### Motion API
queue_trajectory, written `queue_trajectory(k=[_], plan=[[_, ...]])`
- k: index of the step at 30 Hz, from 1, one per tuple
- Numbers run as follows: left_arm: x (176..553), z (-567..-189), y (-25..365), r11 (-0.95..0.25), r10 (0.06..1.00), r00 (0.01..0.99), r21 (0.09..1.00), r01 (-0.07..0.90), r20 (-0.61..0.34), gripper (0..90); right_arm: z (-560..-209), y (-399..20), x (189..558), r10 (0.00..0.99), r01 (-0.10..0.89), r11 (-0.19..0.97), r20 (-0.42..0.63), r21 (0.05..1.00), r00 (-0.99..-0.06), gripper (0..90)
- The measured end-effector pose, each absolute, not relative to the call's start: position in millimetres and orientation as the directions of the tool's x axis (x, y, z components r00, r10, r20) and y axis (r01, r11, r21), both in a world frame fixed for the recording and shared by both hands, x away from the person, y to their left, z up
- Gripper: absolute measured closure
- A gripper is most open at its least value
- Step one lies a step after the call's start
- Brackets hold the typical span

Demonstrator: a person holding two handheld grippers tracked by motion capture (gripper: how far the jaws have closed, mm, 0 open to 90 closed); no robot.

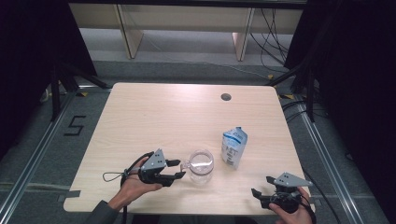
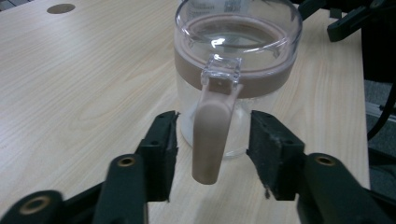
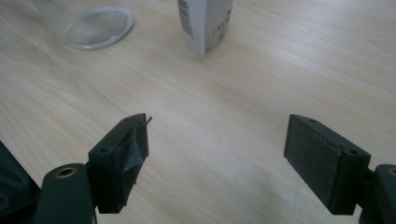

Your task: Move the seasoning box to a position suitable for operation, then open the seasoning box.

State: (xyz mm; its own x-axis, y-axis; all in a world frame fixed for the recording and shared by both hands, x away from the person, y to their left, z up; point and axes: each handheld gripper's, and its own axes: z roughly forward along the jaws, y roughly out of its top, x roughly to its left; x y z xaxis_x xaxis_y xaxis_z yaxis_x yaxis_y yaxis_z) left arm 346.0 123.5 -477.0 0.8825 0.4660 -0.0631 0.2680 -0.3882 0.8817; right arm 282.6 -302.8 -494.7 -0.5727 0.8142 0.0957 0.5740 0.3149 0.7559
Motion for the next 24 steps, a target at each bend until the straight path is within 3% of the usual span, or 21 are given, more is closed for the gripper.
queue_trajectory(k=[3,10,24], plan=[[341,-474,126,-0.335,0.509,0.851,0.88,0.336,-0.131,41.5,-495,-306,283,0.807,0.546,0.329,0.071,0.771,-0.586,23.1],[333,-470,126,-0.264,0.584,0.79,0.876,0.404,-0.188,29.6,-494,-306,281,0.809,0.561,0.317,0.09,0.765,-0.581,23.3],[330,-461,129,-0.197,0.628,0.747,0.884,0.423,-0.218,30.6,-495,-305,282,0.803,0.548,0.334,0.073,0.766,-0.592,23.6]])
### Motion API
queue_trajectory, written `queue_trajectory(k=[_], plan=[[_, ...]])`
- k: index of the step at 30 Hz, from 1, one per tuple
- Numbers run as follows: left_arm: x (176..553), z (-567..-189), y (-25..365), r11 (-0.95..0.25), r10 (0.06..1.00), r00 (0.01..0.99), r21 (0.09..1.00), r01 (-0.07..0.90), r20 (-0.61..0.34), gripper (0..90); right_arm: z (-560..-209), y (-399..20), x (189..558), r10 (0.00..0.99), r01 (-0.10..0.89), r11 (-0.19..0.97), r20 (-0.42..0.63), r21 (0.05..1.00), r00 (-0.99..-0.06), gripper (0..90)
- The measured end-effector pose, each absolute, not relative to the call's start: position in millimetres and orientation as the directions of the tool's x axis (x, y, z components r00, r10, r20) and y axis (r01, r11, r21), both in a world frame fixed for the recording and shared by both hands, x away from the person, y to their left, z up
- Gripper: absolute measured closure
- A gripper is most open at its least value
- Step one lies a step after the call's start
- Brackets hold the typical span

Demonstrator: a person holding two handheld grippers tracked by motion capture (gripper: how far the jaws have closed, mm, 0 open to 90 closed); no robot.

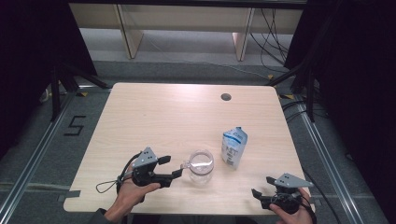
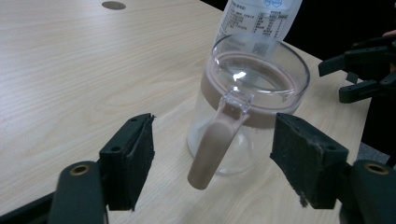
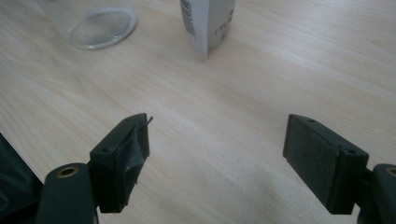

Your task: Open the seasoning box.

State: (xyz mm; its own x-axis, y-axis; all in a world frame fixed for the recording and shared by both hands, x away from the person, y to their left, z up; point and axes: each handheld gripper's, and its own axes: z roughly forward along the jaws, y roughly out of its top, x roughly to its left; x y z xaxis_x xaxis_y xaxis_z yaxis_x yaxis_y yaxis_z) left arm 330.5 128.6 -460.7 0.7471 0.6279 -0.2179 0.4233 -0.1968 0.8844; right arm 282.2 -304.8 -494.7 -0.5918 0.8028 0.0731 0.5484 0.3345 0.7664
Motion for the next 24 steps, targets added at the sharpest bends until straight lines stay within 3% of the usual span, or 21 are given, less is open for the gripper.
queue_trajectory(k=[5,8,10,11,15,24], plan=[[329,-458,126,-0.192,0.617,0.758,0.893,0.408,-0.213,36.9,-495,-303,282,0.796,0.547,0.328,0.086,0.77,-0.599,24.4],[328,-455,124,-0.181,0.613,0.762,0.902,0.393,-0.209,50.9,-494,-300,281,0.793,0.55,0.321,0.098,0.771,-0.601,26.0],[328,-452,123,-0.177,0.609,0.767,0.908,0.379,-0.201,55.0,-494,-301,282,0.787,0.525,0.334,0.075,0.783,-0.612,26.9],[328,-449,121,-0.191,0.61,0.77,0.909,0.372,-0.187,62.8,-493,-300,281,0.778,0.516,0.338,0.075,0.787,-0.624,28.9],[330,-448,115,-0.193,0.603,0.779,0.915,0.354,-0.174,74.1,-491,-297,281,0.772,0.506,0.319,0.09,0.801,-0.629,32.6],[333,-443,107,-0.213,0.61,0.781,0.922,0.324,-0.133,83.6,-485,-283,277,0.742,0.483,0.3,0.117,0.823,-0.66,41.5]])
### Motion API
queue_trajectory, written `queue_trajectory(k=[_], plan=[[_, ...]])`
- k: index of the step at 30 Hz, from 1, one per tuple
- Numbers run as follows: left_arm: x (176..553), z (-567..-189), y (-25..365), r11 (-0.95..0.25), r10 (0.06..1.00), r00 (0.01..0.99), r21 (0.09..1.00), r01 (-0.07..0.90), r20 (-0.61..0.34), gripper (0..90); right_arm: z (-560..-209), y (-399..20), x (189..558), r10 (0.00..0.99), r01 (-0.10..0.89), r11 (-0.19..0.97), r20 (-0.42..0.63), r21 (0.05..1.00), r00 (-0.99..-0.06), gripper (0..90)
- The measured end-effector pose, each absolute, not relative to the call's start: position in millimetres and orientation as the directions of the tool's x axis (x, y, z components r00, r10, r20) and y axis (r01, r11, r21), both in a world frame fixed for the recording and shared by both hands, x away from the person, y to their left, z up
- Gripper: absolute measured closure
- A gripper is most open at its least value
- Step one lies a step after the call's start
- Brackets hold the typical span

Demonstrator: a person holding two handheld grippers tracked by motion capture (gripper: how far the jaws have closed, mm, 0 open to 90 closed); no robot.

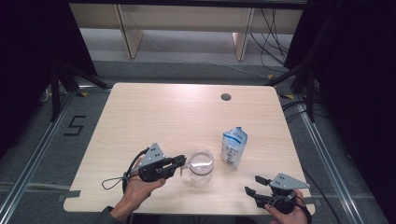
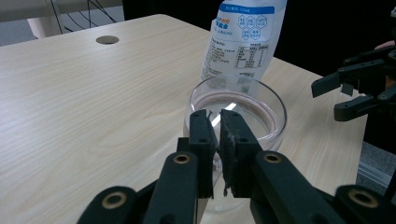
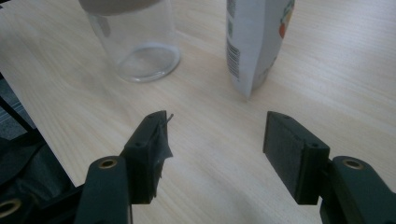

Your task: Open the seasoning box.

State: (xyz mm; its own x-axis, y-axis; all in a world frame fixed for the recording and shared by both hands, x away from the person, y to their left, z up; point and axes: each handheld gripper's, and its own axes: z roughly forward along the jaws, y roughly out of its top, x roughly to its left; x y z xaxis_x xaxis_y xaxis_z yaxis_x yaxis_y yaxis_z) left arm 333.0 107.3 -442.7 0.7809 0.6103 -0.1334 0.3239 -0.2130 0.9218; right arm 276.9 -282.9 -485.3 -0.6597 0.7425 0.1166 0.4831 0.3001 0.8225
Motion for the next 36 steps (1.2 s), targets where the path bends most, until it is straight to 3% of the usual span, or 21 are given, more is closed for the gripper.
queue_trajectory(k=[7,13,15,23,36], plan=[[334,-445,105,-0.224,0.619,0.775,0.917,0.329,-0.127,85.6,-484,-270,282,0.71,0.408,0.347,0.048,0.845,-0.703,47.7],[335,-447,106,-0.226,0.625,0.77,0.915,0.335,-0.128,85.9,-481,-261,283,0.713,0.407,0.318,0.067,0.856,-0.698,51.6],[335,-448,105,-0.231,0.624,0.771,0.913,0.337,-0.127,85.9,-480,-257,287,0.702,0.366,0.351,0.016,0.862,-0.712,52.5],[334,-449,105,-0.231,0.622,0.774,0.916,0.328,-0.12,85.8,-477,-241,290,0.682,0.336,0.373,-0.011,0.865,-0.731,59.0],[334,-450,106,-0.241,0.619,0.779,0.919,0.312,-0.102,86.2,-477,-219,301,0.637,0.285,0.364,-0.014,0.887,-0.771,76.2]])
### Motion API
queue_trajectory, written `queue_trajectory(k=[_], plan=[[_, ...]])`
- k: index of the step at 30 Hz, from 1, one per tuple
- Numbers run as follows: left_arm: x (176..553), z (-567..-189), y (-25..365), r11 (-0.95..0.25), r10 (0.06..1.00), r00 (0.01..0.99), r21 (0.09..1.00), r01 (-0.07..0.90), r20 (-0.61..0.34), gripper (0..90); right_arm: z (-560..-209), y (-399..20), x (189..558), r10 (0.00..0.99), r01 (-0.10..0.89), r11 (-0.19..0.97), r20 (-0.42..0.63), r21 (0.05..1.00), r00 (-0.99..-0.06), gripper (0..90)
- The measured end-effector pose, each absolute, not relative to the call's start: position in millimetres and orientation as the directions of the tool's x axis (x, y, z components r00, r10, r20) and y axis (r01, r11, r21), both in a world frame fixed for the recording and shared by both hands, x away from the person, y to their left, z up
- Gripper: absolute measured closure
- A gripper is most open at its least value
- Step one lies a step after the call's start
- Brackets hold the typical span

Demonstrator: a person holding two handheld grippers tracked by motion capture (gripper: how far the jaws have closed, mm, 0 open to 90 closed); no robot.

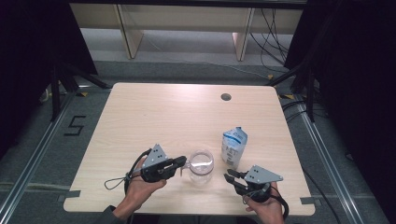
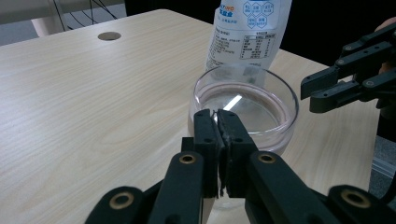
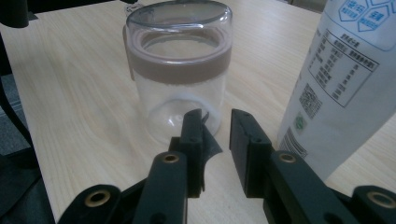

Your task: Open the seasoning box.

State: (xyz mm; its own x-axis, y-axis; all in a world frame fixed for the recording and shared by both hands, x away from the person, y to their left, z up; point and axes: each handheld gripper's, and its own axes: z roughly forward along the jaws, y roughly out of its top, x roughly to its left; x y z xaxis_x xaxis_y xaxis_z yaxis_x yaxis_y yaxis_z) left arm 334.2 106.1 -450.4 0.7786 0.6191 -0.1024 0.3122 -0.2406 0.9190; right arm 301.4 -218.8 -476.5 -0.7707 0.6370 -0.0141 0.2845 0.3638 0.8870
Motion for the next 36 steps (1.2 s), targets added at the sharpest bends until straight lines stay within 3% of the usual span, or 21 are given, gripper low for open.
queue_trajectory(k=[36], plan=[[333,-454,108,-0.231,0.622,0.775,0.921,0.315,-0.109,86.2,-466,-198,314,0.605,0.198,0.367,-0.072,0.909,-0.793,87.5]])
